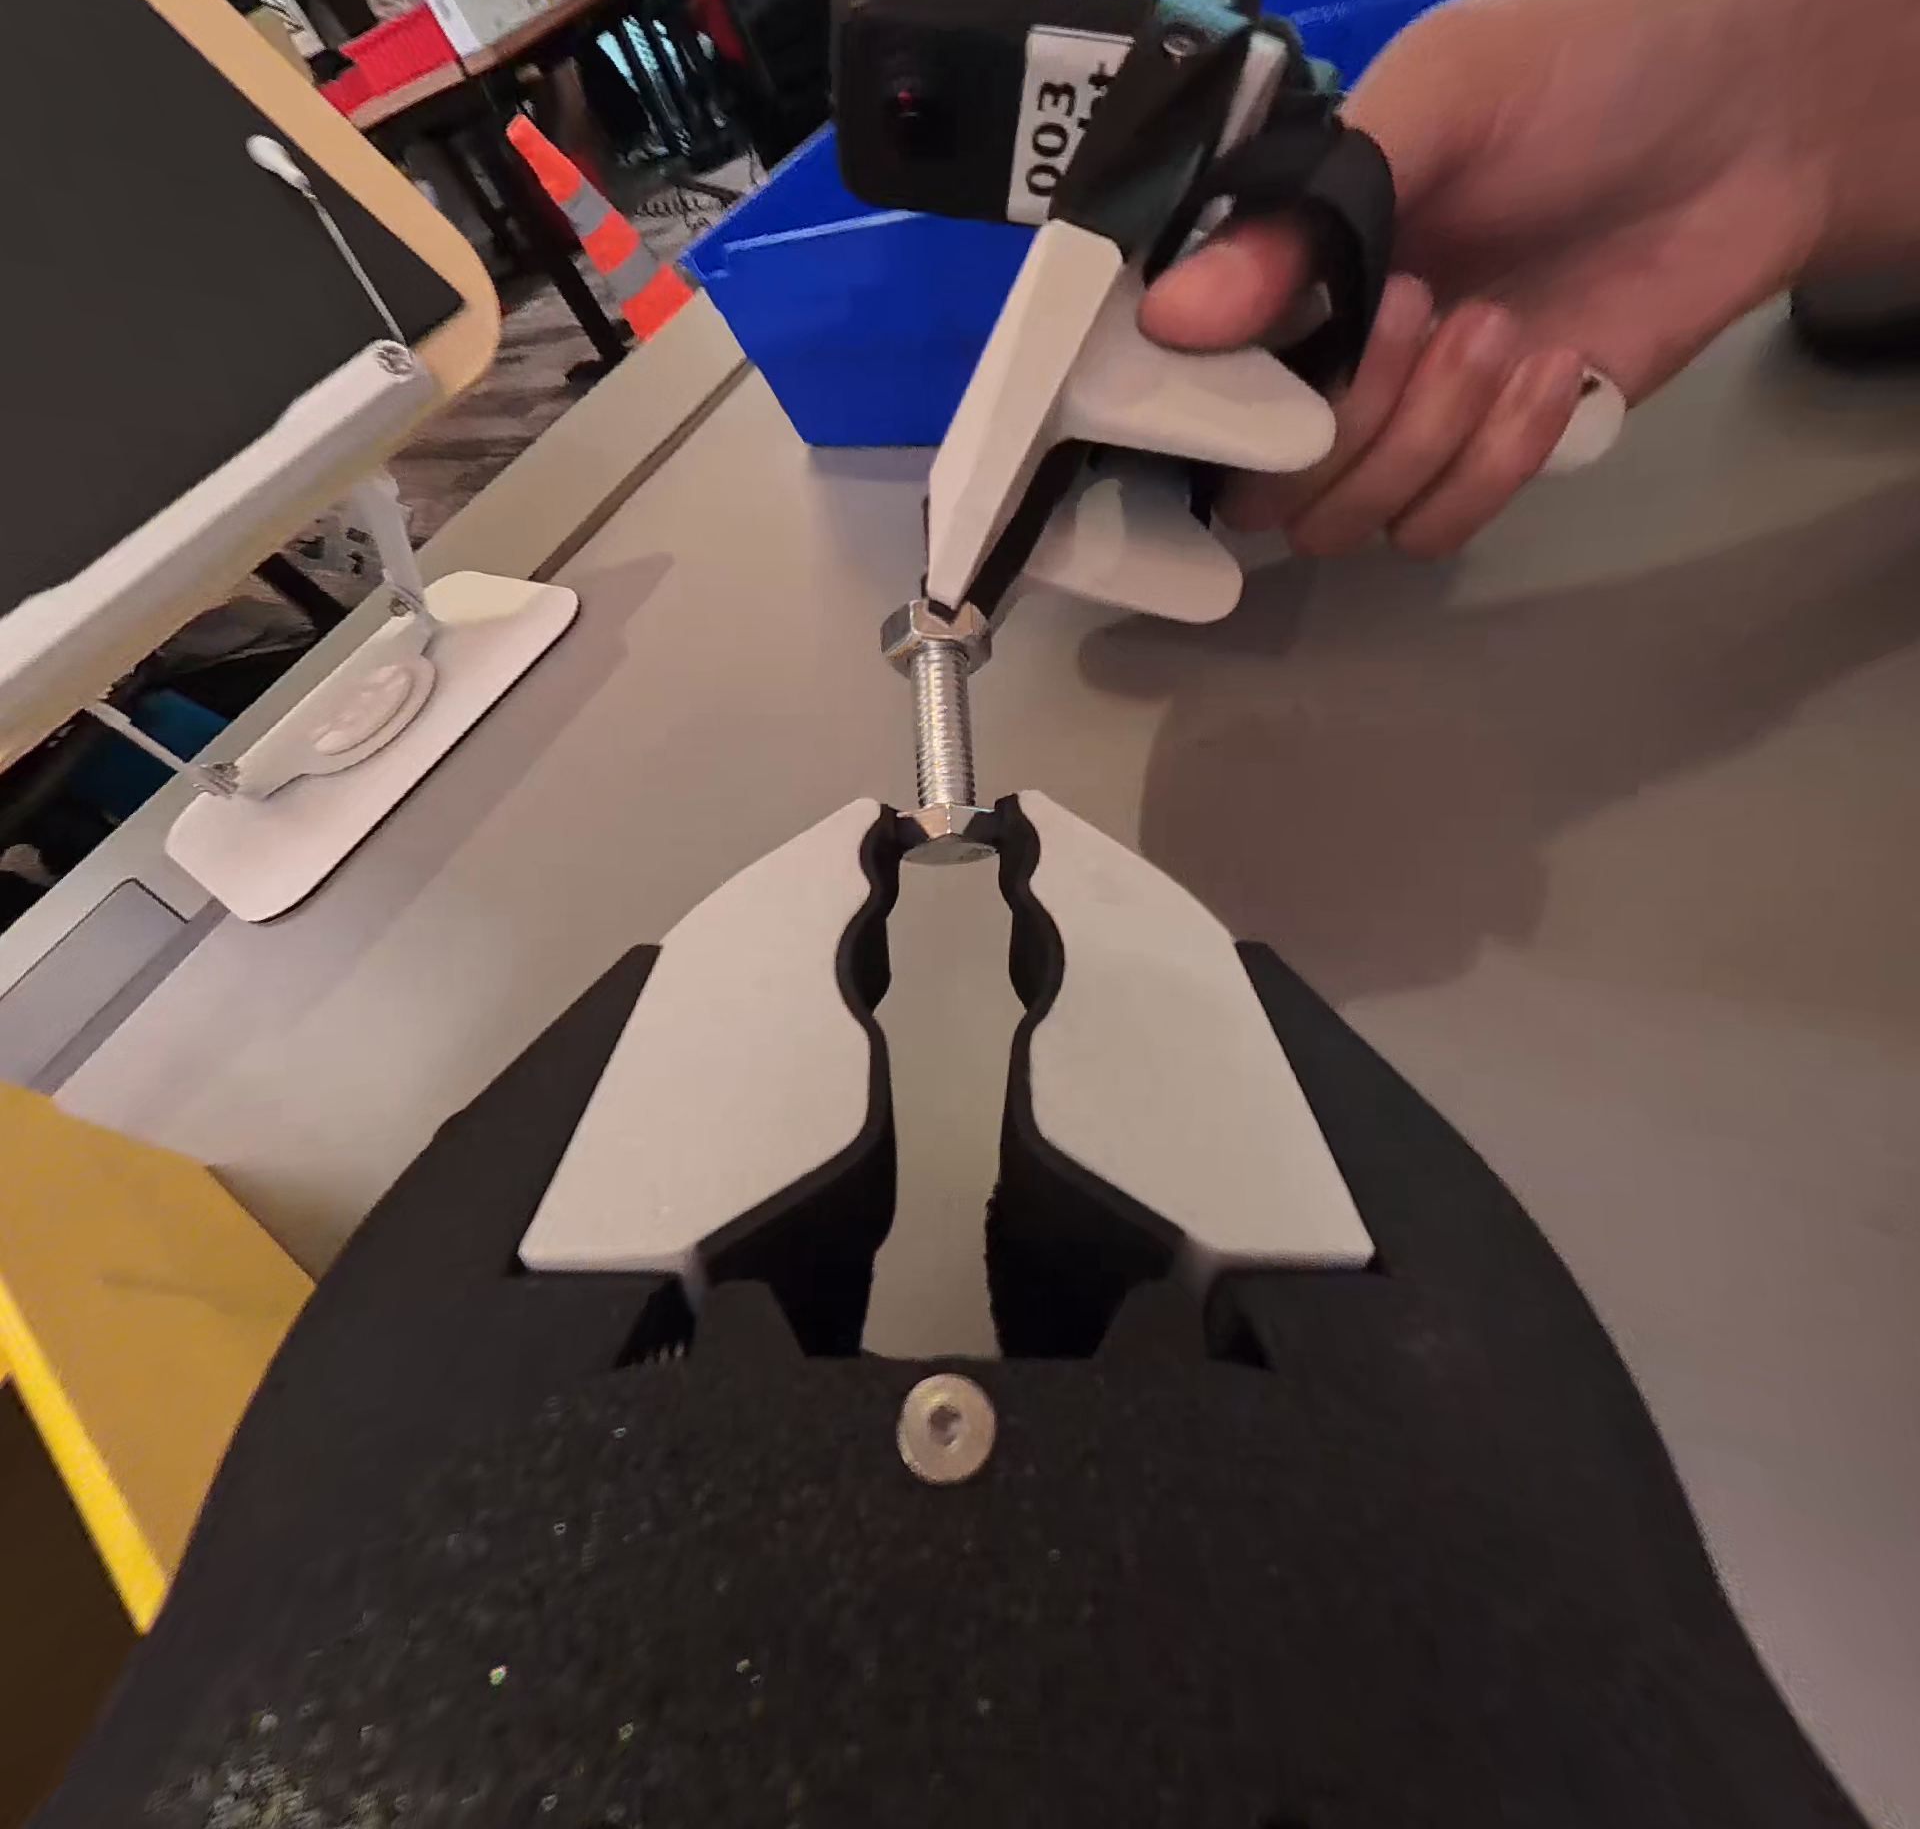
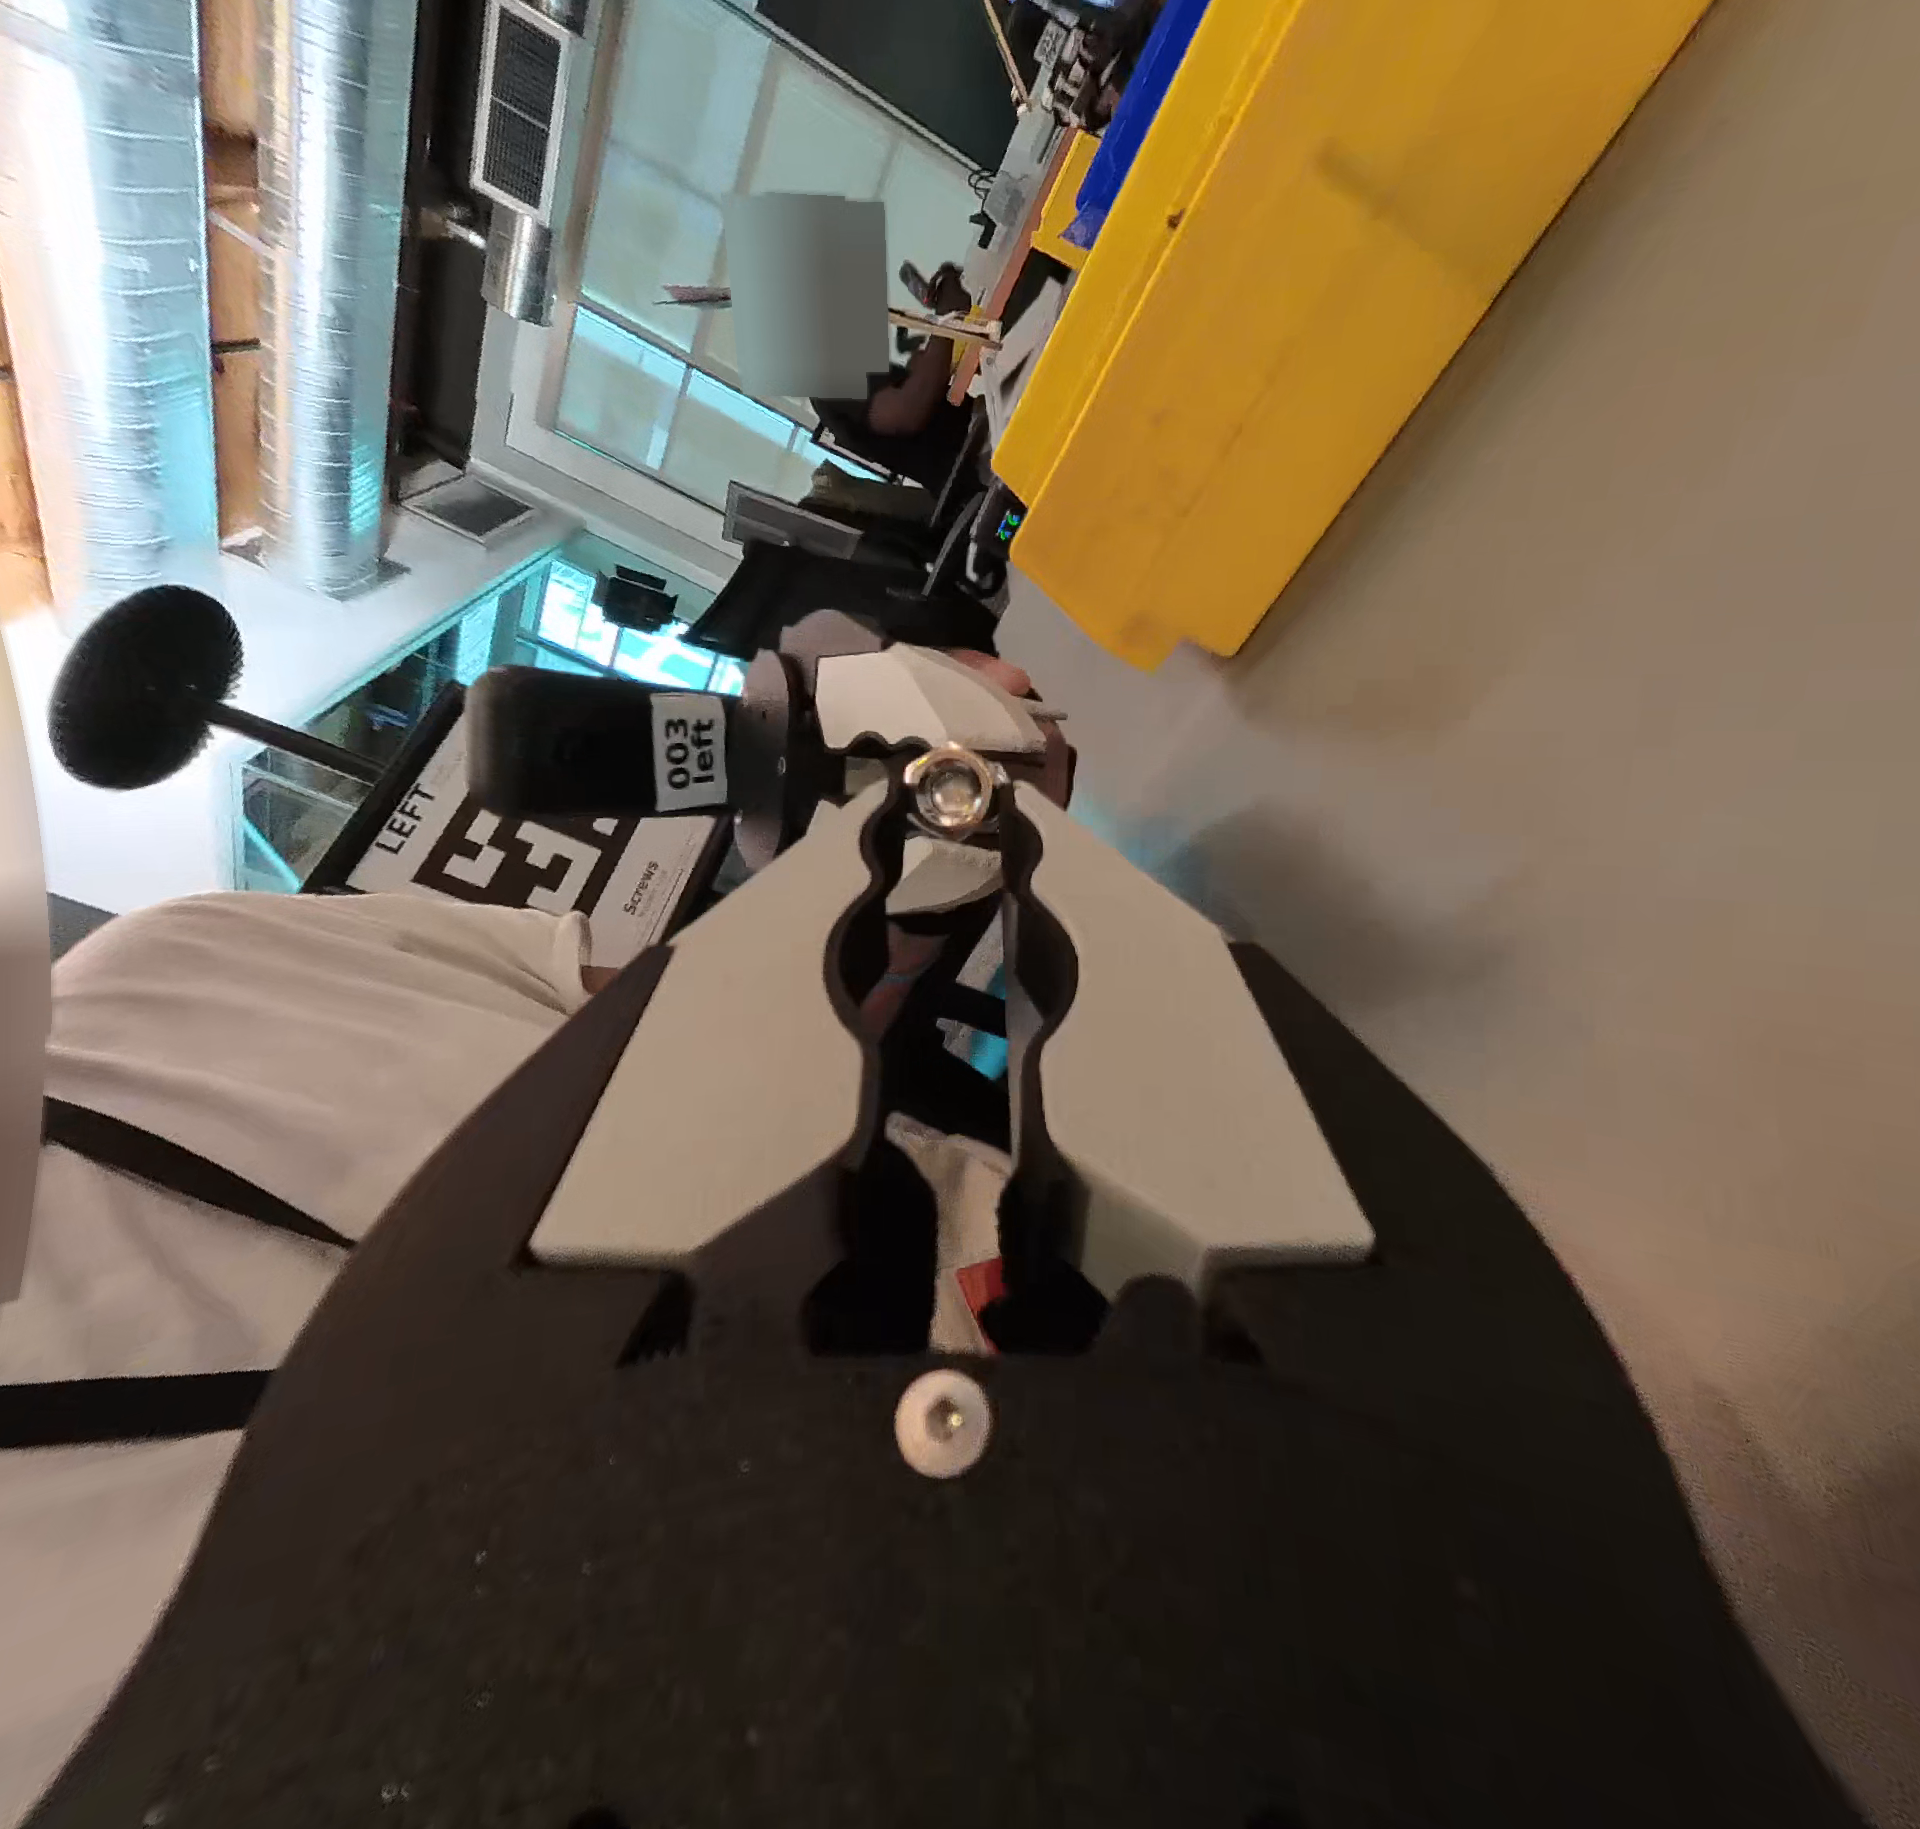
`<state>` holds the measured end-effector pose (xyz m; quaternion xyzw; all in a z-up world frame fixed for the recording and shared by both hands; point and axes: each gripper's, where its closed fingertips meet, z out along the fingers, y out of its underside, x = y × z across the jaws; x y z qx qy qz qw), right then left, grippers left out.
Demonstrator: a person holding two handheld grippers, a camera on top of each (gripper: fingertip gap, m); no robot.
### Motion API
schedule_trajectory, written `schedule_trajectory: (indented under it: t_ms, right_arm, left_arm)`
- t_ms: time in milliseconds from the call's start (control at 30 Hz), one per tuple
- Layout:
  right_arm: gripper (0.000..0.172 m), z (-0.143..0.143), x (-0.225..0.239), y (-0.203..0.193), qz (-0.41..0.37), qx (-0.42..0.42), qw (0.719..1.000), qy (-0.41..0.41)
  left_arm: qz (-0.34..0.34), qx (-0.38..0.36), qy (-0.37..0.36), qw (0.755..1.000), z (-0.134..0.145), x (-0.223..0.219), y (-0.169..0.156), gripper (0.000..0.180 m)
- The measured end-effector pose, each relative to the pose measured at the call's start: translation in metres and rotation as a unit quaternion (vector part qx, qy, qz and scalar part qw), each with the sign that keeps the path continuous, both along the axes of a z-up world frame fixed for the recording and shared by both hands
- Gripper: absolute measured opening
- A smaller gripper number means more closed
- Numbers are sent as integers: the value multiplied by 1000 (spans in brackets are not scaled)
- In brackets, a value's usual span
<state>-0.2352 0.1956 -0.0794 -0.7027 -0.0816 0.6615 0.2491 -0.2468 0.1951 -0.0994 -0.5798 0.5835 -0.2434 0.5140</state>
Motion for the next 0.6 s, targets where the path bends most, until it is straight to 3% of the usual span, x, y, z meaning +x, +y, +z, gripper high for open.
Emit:
schedule_trajectory:
  t_ms: [100,200,267,367,467,600]
  right_arm:
    - [34,4,3,-6,21,49,998,-13]
    - [44,0,14,-5,13,208,969,-135]
    - [47,-6,19,-16,45,361,905,-222]
    - [46,-8,20,-44,64,542,794,-266]
    - [44,-13,23,-59,37,636,705,-311]
    - [42,-36,15,-67,83,673,635,-370]
  left_arm:
    - [-18,-12,3,1000,-2,2,-7,18]
    - [-62,-46,13,997,-8,5,-24,18]
    - [-97,-79,22,992,-16,8,-36,18]
    - [-133,-112,45,984,-27,9,-51,18]
    - [-153,-128,65,978,-35,8,-60,18]
    - [-172,-151,70,971,-37,8,-68,18]
